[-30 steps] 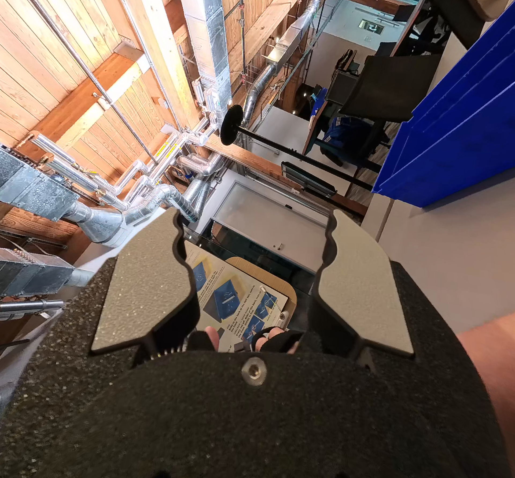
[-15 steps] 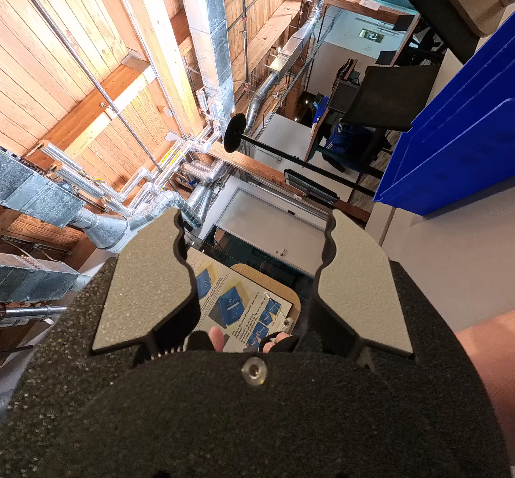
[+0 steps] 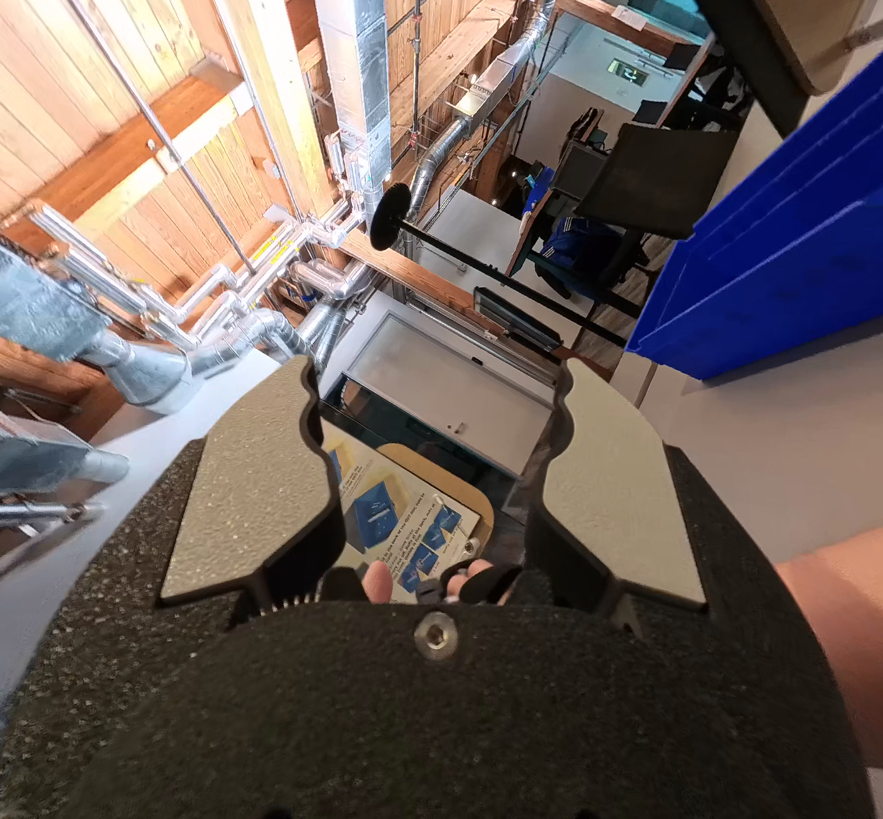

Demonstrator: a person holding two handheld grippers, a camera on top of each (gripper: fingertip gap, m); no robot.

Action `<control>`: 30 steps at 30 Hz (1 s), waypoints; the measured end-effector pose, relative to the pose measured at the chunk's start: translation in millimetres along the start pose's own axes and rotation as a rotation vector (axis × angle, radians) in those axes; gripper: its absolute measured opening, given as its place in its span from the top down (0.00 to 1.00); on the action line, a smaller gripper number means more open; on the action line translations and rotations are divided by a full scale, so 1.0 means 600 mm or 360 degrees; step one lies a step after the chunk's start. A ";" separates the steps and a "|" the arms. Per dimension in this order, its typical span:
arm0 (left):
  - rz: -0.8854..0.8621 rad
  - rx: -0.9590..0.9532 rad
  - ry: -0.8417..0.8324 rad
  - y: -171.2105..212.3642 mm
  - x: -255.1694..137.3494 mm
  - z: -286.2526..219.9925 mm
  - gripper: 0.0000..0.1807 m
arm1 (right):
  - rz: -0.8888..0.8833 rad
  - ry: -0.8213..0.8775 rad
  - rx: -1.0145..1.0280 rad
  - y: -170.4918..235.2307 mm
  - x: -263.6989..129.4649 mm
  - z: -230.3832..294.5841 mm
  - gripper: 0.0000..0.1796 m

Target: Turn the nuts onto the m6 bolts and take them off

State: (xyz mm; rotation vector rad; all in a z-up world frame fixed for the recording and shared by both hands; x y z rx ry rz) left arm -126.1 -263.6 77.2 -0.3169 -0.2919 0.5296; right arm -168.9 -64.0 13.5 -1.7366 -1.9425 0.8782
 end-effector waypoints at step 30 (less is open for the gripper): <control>0.1097 -0.1536 -0.0427 0.506 -0.012 0.108 0.52 | 0.0076 0.0470 0.0816 0.104 0.008 -0.158 0.47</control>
Point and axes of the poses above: each gripper's, where its closed fingertips meet, x out along the fingers, y out of its underside, z = x × y across the jaws, the point moved 10 cm from there along -x, back along the fingers, and after that the axes turned 11 degrees about y, right-handed, at the moved point
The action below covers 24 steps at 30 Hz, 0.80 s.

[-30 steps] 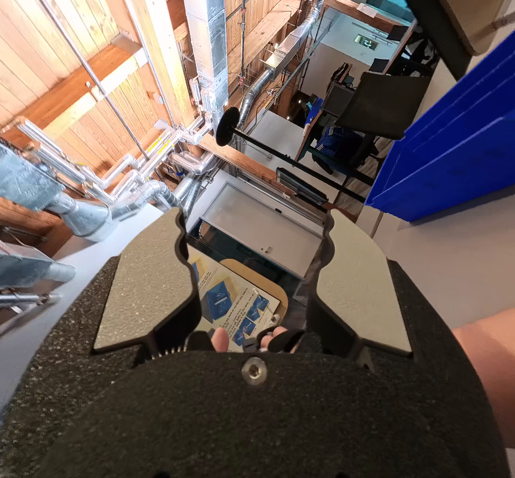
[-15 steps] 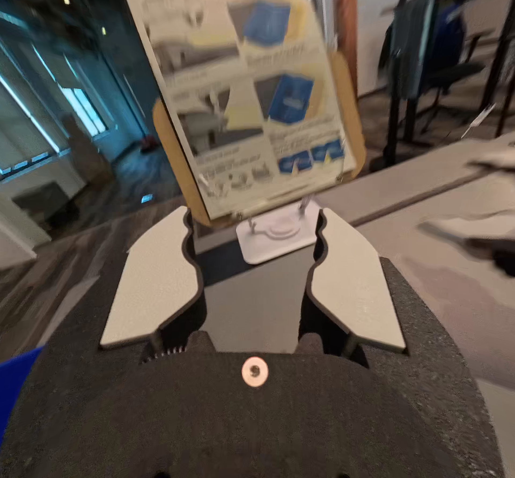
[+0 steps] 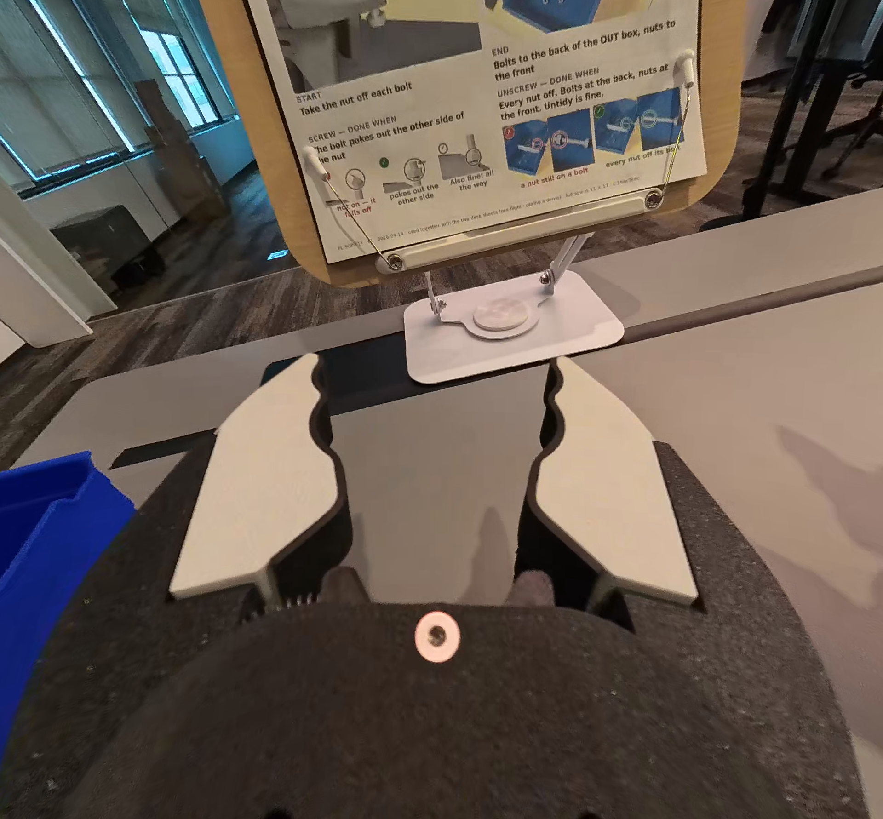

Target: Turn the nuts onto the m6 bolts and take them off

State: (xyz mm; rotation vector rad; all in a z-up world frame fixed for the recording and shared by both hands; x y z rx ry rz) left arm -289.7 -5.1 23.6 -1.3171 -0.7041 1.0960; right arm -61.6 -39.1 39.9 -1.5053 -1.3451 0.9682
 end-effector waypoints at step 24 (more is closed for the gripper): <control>0.0683 0.0436 0.0530 -0.083 -0.273 0.220 0.70 | 0.0150 -0.0335 -0.0041 0.032 0.033 -0.003 0.52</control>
Point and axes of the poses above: each gripper's, where its closed fingertips meet, x out along the fingers, y out of its underside, z = x × y across the jaws, the point moved 10 cm from there along -x, back along the fingers, and after that the axes turned 11 degrees about y, right-handed, at the moved point
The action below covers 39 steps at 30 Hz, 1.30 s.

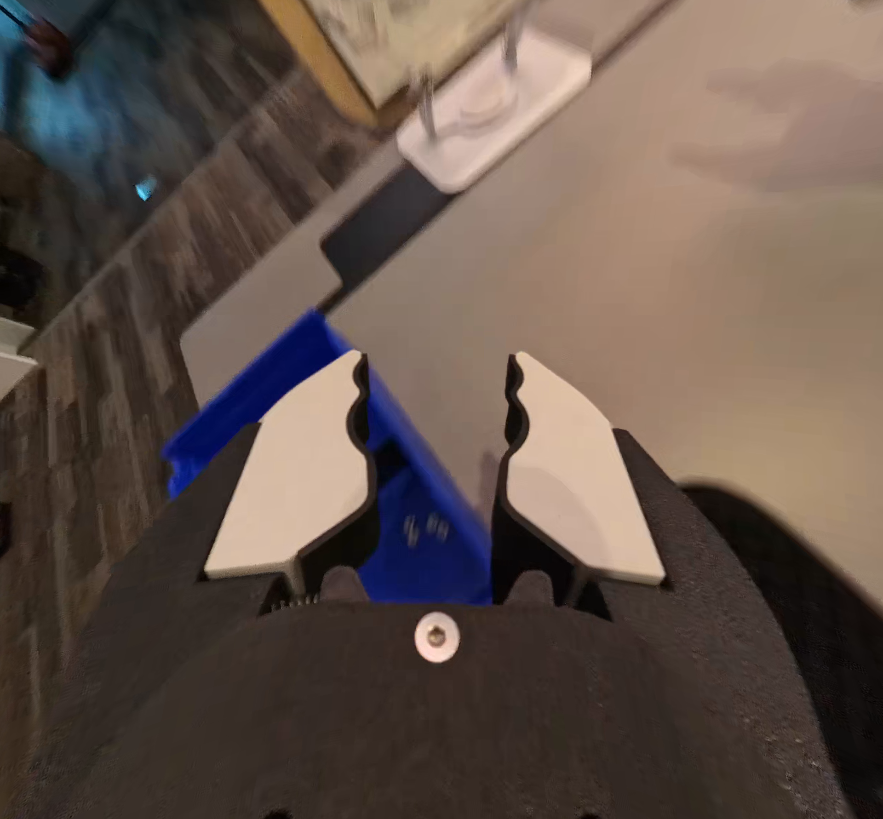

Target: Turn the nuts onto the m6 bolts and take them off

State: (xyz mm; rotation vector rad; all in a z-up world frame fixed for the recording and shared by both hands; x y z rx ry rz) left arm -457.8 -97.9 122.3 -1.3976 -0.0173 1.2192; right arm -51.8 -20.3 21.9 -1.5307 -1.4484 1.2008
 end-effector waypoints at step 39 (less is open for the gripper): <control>0.1029 -0.0416 0.0581 0.320 0.141 0.136 0.84 | 0.0090 -0.0122 -0.0129 0.021 0.028 0.001 0.52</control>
Point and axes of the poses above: each gripper's, where its closed fingertips meet, x out along the fingers, y out of its underside, z = x × y across the jaws, the point moved 10 cm from there along -x, back along the fingers, and after that the axes turned 11 degrees about y, right-handed, at the moved point
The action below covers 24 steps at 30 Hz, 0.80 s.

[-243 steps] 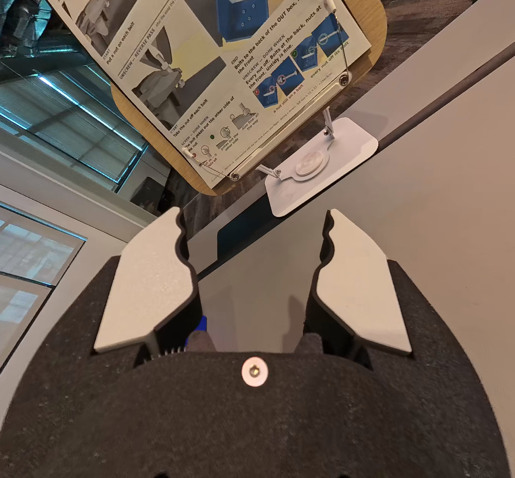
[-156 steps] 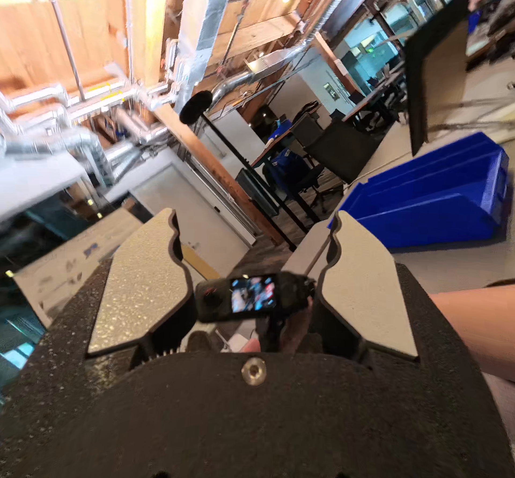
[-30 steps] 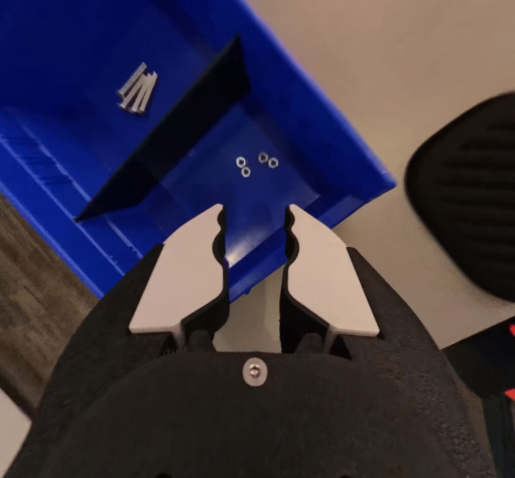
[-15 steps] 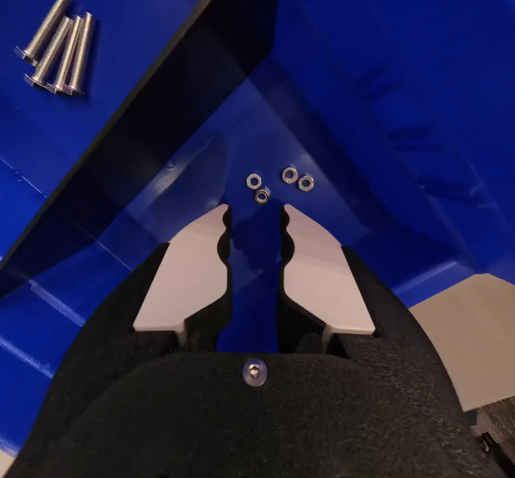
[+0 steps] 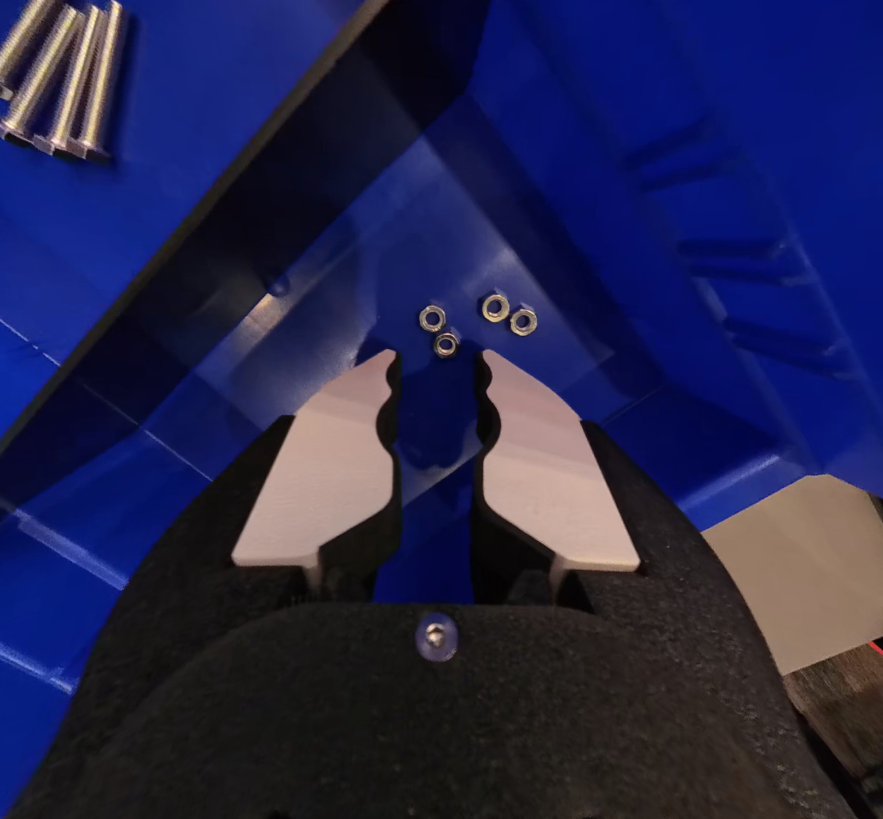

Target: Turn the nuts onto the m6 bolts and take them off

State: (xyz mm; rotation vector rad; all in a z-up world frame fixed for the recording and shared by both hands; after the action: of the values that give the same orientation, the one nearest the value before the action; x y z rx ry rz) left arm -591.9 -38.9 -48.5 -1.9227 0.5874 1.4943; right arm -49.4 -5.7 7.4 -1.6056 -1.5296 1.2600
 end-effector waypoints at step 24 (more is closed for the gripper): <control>-0.0051 -0.0002 -0.0009 0.009 -0.004 0.014 0.85 | 0.0004 0.0001 0.0005 0.001 0.002 -0.006 0.52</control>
State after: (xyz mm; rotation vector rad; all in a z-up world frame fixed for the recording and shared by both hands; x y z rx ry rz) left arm -602.0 -36.5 -48.7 -1.9192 0.5507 1.4803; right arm -46.0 -3.8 8.0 -1.6060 -1.5251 1.2625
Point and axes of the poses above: each gripper's, where its closed fingertips meet, x out along the fingers, y out of its underside, z = x × y across the jaws, the point moved 10 cm from there along -x, back along the fingers, and after that the axes turned 11 degrees about y, right-handed, at the moved point
